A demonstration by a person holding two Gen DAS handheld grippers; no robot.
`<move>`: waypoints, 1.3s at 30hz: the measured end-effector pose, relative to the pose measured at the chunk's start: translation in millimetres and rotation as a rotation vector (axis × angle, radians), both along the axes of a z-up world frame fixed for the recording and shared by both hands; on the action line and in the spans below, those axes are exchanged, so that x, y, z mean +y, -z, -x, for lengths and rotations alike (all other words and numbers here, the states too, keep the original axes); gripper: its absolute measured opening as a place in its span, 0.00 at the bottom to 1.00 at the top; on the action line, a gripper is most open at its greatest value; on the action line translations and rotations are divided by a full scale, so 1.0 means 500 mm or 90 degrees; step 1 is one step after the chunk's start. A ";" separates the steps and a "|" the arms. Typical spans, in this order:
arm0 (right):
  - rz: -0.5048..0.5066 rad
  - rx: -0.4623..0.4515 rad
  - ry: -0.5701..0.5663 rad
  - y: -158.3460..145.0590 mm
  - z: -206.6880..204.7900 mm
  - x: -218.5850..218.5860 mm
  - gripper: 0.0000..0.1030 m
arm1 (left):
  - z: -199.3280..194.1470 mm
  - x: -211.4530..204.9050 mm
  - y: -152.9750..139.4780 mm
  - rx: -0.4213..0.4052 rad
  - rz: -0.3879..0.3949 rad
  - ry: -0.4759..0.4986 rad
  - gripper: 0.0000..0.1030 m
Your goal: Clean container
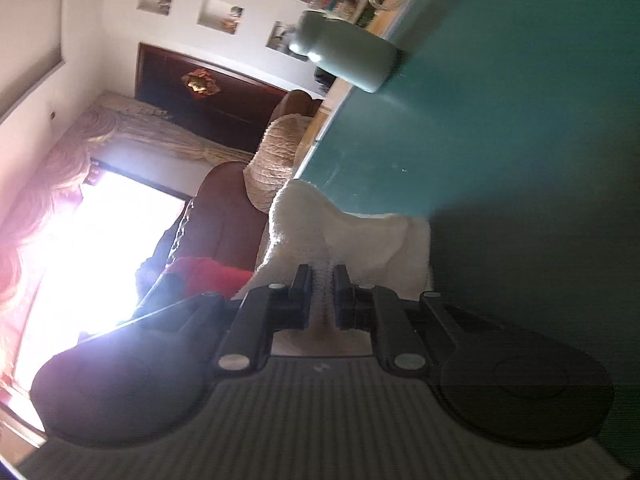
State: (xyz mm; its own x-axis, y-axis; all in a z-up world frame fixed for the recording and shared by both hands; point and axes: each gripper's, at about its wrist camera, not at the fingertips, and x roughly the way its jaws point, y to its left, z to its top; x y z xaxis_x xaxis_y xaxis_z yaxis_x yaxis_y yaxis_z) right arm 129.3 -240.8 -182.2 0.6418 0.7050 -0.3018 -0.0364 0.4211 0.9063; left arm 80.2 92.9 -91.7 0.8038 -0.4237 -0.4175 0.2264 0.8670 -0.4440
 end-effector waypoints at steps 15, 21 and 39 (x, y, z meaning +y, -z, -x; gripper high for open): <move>-0.009 -0.016 -0.041 -0.030 0.013 0.010 0.13 | 0.026 0.001 -0.017 -0.025 -0.049 0.095 0.93; -0.020 -0.021 -0.060 -0.041 0.021 0.010 0.13 | 0.037 0.007 -0.023 -0.032 -0.077 0.153 0.93; -0.023 -0.002 -0.087 -0.046 0.019 -0.006 0.14 | 0.043 -0.056 -0.049 -0.058 -0.187 0.278 0.93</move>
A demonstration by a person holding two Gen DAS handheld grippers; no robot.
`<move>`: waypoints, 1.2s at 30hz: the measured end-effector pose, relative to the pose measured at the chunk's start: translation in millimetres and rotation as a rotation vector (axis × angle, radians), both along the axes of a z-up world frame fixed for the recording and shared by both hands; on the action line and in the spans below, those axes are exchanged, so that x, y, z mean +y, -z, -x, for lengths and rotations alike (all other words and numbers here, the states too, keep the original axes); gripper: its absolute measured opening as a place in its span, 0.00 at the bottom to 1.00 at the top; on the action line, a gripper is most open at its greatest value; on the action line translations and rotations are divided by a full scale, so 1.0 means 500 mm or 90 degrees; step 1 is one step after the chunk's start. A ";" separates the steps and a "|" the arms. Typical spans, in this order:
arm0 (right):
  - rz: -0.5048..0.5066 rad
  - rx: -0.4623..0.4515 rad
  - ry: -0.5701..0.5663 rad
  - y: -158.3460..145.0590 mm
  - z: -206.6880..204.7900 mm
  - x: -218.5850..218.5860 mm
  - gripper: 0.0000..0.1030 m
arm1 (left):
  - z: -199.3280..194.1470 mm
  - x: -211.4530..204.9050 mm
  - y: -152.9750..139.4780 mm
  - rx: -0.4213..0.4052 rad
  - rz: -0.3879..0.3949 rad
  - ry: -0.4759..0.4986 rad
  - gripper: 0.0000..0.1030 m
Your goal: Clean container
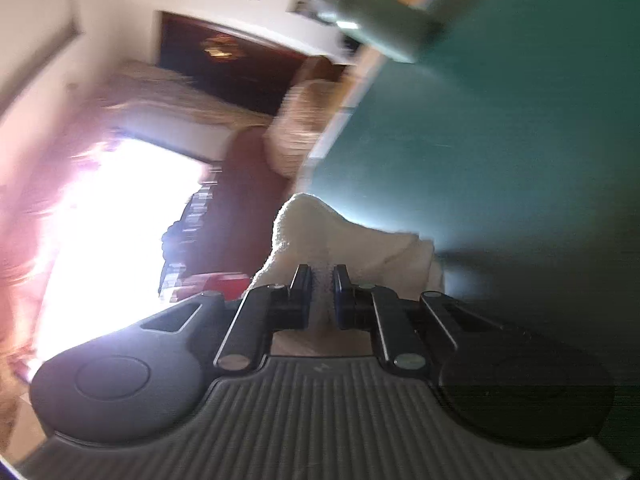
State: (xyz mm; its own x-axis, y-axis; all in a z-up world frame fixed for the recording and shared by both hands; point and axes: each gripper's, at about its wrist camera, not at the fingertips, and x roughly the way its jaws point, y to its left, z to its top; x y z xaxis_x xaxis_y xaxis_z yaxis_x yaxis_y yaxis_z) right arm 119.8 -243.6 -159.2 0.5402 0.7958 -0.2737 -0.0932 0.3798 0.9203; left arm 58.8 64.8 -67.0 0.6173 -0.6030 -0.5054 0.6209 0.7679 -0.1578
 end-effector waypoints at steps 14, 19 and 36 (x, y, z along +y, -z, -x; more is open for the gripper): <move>0.020 0.030 -0.009 0.032 -0.036 -0.011 0.14 | -0.009 -0.036 -0.011 -0.014 -0.050 0.062 0.93; 0.026 0.041 -0.012 0.044 -0.049 -0.015 0.13 | -0.013 -0.043 -0.015 -0.014 -0.061 0.076 0.93; 0.003 0.046 0.019 0.078 0.000 -0.037 0.13 | 0.000 -0.109 -0.049 0.073 -0.110 -0.143 1.00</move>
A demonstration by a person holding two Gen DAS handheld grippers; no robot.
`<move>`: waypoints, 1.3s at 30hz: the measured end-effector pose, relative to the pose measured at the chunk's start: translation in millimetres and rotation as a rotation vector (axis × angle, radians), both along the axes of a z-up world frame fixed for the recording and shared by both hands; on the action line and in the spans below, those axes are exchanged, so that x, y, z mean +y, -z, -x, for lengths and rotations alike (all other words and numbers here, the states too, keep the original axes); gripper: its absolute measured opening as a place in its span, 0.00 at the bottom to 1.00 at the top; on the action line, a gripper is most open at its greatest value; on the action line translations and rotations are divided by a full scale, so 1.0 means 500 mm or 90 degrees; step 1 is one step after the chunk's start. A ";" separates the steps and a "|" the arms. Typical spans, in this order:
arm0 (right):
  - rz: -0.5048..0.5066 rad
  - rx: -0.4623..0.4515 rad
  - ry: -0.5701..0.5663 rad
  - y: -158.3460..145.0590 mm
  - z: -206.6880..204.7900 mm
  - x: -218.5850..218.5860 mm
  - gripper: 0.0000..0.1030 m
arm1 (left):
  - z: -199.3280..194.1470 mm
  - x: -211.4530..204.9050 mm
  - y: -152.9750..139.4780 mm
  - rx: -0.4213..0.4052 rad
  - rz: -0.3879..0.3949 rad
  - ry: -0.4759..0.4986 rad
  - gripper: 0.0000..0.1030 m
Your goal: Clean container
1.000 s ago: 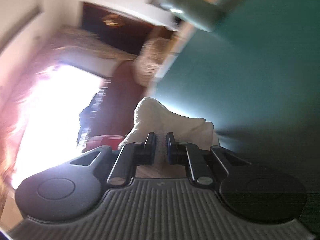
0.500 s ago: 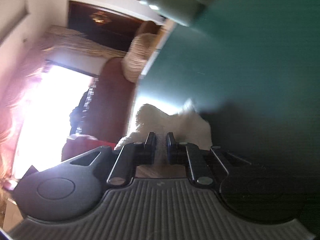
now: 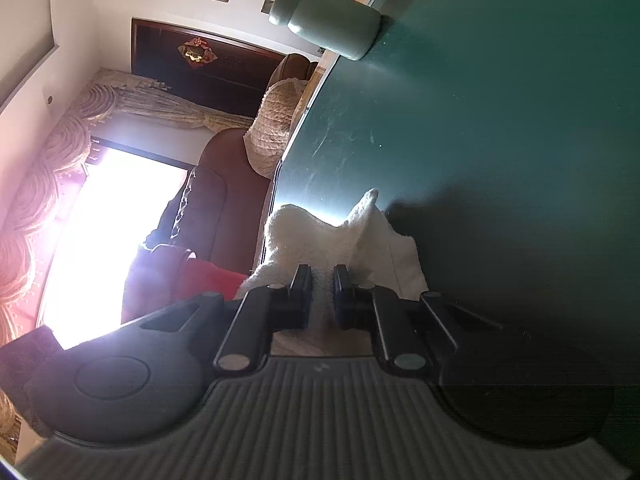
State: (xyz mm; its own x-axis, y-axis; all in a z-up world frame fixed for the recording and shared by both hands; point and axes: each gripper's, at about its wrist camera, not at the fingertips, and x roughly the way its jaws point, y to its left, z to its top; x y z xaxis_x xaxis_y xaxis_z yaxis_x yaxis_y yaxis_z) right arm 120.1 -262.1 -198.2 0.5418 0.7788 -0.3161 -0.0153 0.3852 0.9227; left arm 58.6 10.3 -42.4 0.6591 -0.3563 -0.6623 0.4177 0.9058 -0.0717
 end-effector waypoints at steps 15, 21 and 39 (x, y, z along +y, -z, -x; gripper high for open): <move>0.003 -0.008 0.015 -0.001 -0.031 0.034 0.13 | 0.014 -0.047 -0.006 -0.027 -0.003 -0.206 0.96; -0.008 -0.016 0.012 -0.002 -0.025 0.037 0.13 | 0.022 -0.016 -0.001 -0.038 0.045 -0.181 0.95; -0.020 -0.011 -0.013 -0.027 -0.017 0.063 0.13 | 0.079 0.121 0.036 -0.079 0.145 -0.022 0.95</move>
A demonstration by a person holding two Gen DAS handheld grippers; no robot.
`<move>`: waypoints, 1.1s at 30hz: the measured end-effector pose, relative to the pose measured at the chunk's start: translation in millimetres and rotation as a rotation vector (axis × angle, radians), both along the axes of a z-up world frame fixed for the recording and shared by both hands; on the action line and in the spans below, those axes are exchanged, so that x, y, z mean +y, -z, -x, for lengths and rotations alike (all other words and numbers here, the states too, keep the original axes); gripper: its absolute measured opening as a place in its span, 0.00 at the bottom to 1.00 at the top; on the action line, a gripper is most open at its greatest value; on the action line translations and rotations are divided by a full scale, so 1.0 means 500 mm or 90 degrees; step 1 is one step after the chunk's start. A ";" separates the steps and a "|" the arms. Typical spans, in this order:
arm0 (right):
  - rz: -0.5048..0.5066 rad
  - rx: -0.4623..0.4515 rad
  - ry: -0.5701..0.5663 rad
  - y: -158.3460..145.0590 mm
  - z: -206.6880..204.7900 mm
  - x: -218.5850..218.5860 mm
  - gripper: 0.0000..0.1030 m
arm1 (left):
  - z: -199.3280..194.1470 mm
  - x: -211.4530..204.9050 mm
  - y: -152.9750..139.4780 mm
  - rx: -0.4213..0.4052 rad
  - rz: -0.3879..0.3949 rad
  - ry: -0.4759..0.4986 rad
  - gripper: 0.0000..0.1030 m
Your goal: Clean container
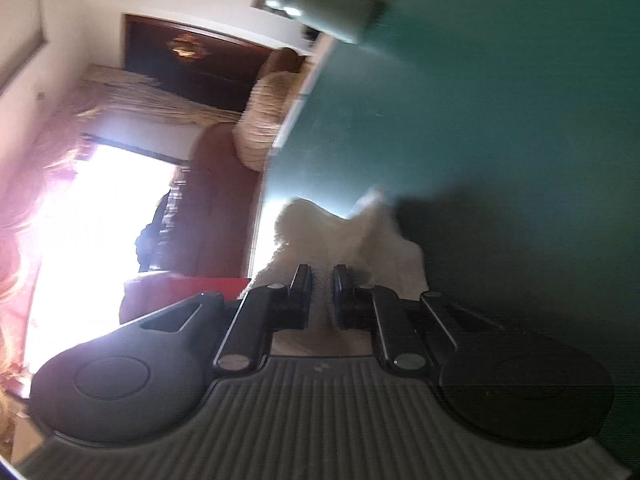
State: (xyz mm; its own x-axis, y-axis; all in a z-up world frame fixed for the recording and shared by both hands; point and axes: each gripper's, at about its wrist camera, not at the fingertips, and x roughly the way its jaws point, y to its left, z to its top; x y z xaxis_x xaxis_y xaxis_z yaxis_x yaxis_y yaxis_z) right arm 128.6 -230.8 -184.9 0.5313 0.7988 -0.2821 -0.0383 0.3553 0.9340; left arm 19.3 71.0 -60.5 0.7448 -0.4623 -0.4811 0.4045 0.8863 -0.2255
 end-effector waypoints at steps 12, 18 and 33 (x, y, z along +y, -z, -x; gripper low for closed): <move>-0.019 0.035 0.019 0.042 -0.002 -0.011 0.13 | -0.013 -0.028 -0.003 -0.021 -0.054 0.080 0.95; -0.011 -0.020 -0.011 -0.001 -0.020 0.004 0.13 | -0.018 -0.044 -0.006 -0.027 -0.082 0.102 0.95; -0.013 0.051 0.019 0.097 -0.012 -0.021 0.13 | -0.008 -0.121 -0.018 0.021 -0.182 0.012 1.00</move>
